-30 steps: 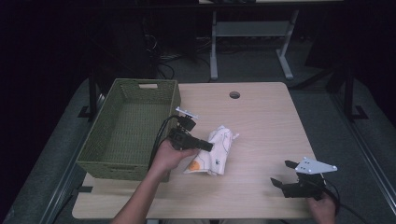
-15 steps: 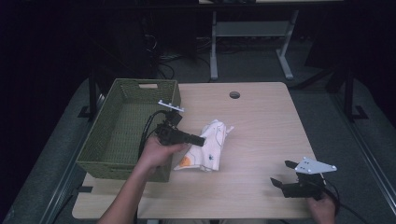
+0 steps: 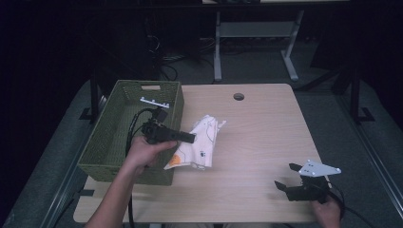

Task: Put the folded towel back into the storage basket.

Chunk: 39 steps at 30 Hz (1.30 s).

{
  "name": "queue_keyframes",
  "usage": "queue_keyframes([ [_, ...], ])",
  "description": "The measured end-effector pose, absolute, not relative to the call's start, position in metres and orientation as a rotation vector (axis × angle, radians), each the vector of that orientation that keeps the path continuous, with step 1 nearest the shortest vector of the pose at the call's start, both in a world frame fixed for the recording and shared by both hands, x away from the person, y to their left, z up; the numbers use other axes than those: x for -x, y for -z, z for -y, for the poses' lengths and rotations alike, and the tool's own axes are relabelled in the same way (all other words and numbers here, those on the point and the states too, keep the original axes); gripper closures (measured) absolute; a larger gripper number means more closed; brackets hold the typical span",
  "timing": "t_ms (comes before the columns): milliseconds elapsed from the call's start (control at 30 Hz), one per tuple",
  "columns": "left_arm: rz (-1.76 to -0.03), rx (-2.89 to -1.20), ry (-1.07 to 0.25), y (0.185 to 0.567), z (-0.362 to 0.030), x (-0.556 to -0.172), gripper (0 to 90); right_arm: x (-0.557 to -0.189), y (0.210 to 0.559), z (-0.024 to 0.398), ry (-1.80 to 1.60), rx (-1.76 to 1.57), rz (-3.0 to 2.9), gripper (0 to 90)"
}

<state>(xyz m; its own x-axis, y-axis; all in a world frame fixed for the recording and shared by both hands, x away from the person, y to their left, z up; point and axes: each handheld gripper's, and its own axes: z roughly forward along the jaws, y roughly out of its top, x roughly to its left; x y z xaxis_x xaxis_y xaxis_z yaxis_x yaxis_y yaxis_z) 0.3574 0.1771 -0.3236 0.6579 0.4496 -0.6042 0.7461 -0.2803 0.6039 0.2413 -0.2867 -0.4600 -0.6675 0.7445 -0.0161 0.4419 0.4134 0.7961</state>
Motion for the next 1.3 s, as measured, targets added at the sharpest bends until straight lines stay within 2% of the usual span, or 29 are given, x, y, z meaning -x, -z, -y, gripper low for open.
queue_keyframes([
  [533,-0.989,-1.894,0.335,0.309,-0.214,-0.357,82.3,-0.243,0.461,0.285,-1.123,-1.014,-2.306,14.0],
  [1300,-1.018,-1.828,0.322,0.299,-0.265,-0.363,82.4,-0.246,0.462,0.285,-1.1,-1.049,-2.303,14.0],
])
